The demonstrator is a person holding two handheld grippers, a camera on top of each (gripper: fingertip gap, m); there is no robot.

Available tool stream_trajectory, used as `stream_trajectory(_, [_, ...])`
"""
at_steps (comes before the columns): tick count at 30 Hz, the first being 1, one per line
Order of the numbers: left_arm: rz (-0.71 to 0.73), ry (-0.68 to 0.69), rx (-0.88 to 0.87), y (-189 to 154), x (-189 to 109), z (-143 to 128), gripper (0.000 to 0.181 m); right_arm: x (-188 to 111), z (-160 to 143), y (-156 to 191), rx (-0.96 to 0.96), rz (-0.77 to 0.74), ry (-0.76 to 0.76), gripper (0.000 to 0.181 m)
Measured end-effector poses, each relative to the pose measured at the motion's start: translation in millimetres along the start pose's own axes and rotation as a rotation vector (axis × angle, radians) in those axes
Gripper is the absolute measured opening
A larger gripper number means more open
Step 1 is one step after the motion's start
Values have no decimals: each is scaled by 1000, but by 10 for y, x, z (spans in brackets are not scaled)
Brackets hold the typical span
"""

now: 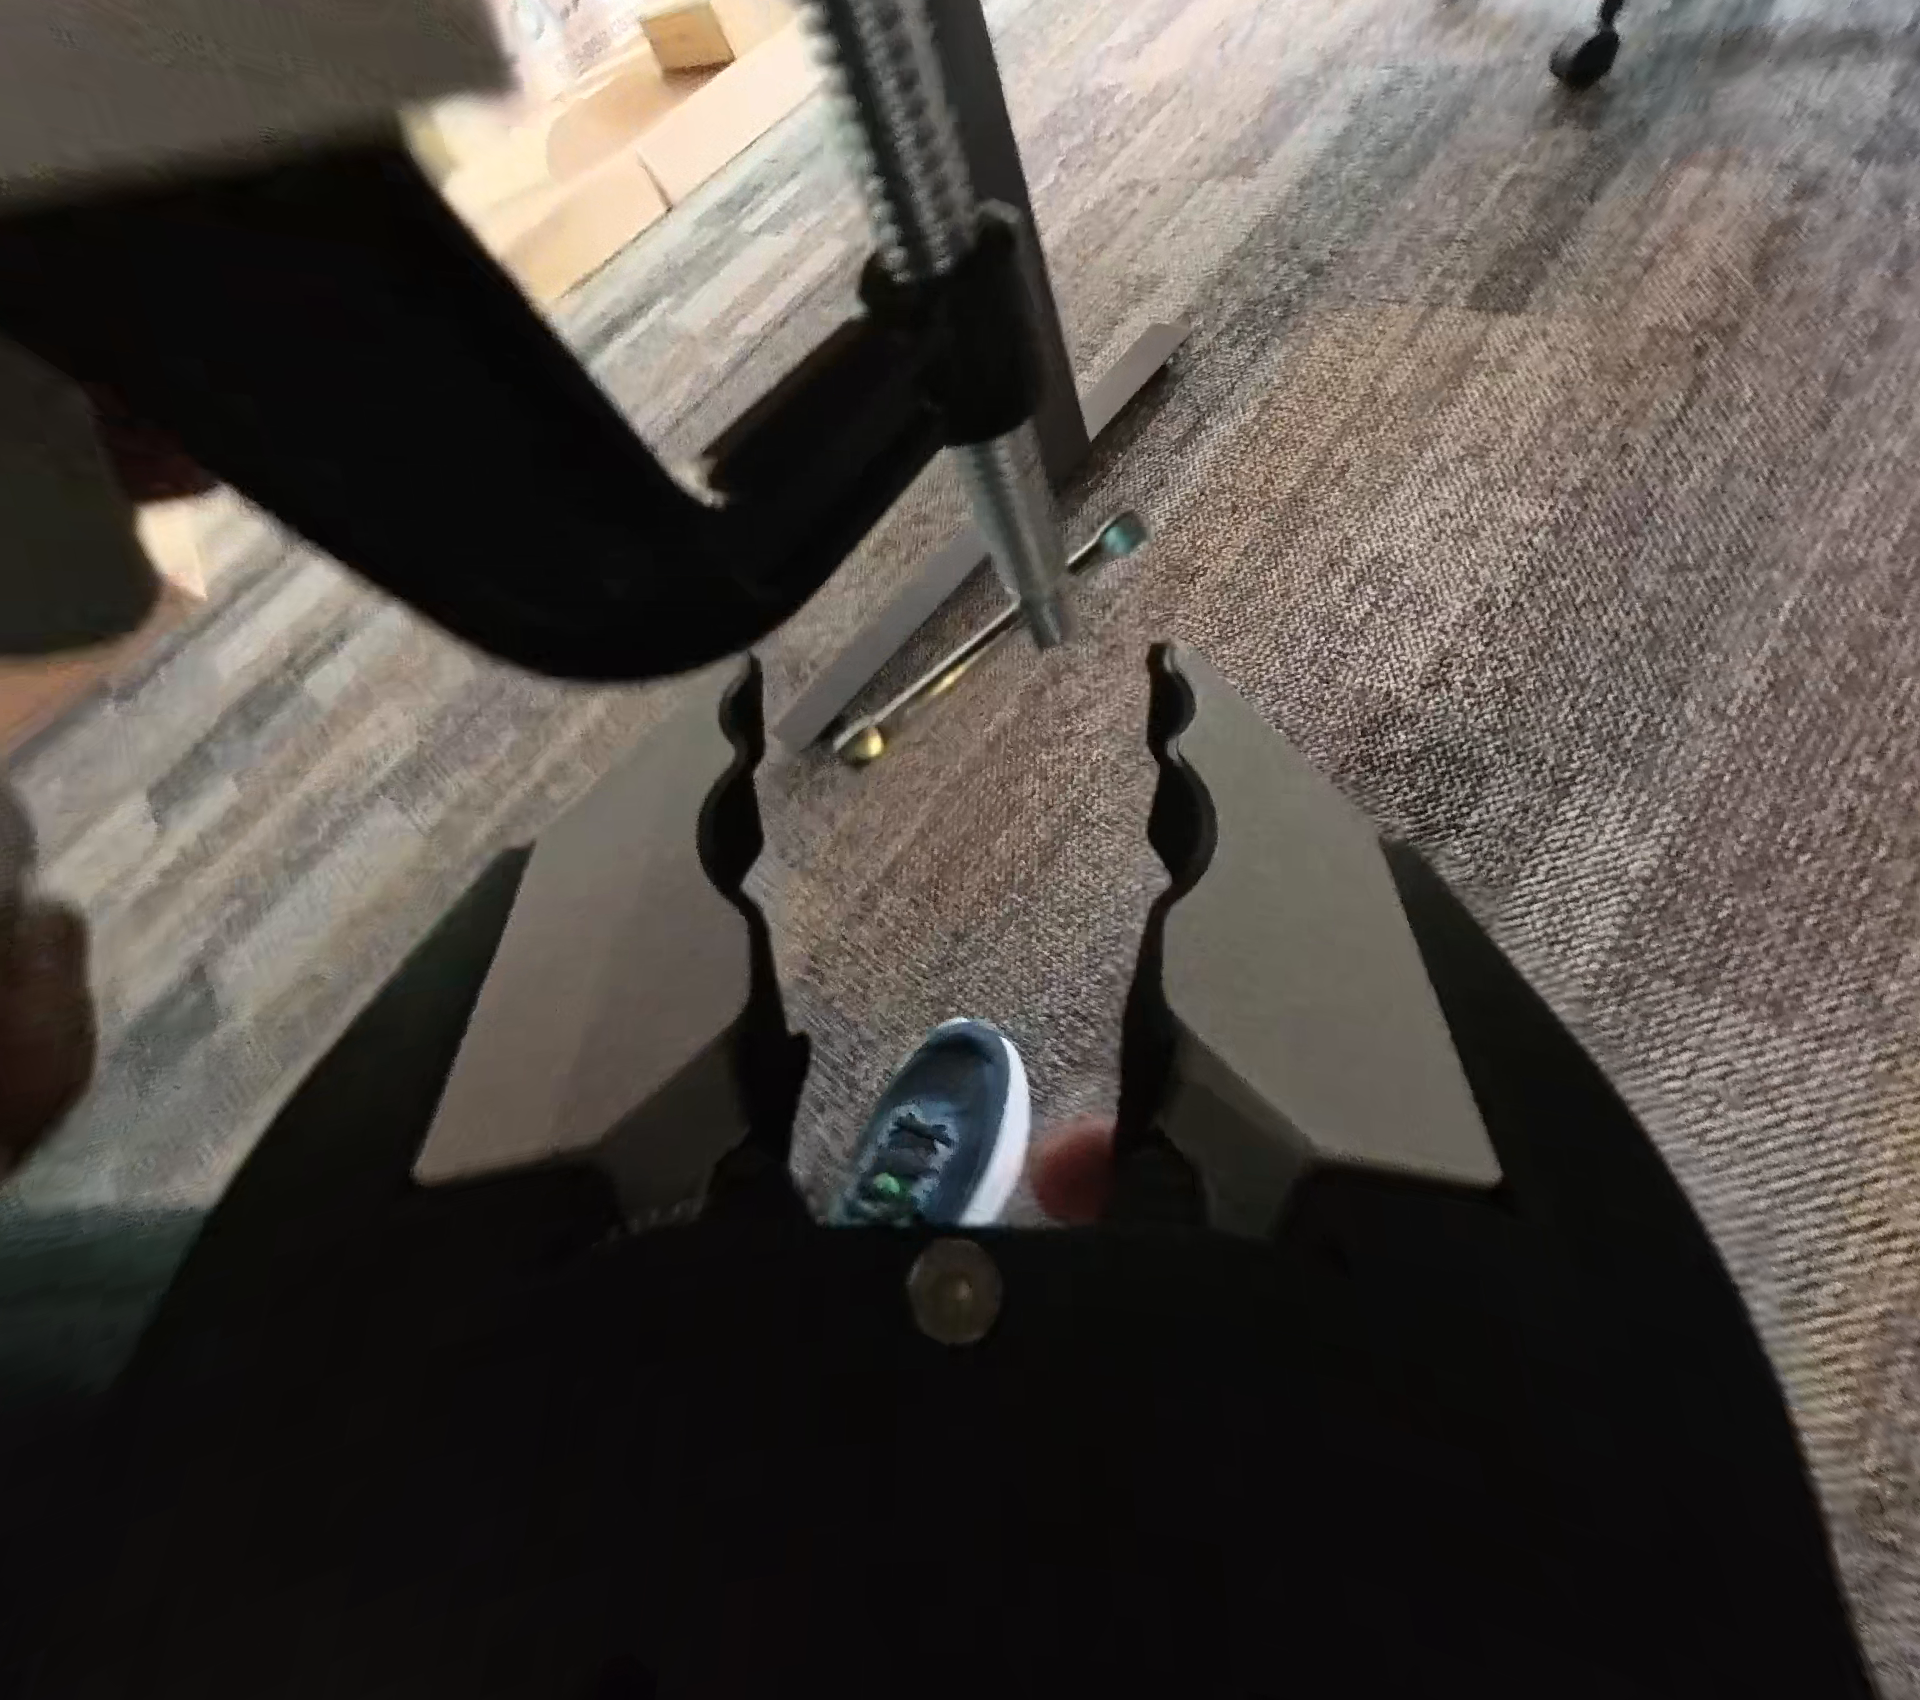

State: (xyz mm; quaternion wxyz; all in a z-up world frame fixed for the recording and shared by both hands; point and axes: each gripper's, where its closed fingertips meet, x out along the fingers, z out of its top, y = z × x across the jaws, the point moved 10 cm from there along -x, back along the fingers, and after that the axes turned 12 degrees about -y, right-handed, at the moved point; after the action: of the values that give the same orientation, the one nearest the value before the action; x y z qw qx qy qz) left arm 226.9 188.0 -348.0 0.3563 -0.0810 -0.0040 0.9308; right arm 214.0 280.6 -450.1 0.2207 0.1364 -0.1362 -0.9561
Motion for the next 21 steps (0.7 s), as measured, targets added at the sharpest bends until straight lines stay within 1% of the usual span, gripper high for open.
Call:
stream_trajectory(4, [-38, -16, -57, 115, -22, -5, 31, -52, -30, 3, -84, 55, 49, 77])
stream_trajectory(7, [-40, -22, -61, 131, -22, -7, 31, -30, -18, -22, -137, 40, 53, 77])
stream_trajectory(12, [-30, -19, -28, 97, -18, -6, 30, 43, -14, -25, -152, 1, 45, 77])
stream_trajectory(21, [-32, -34, -41, 107, -21, -16, 30, 119, -36, 11, -217, -8, 27, 77])
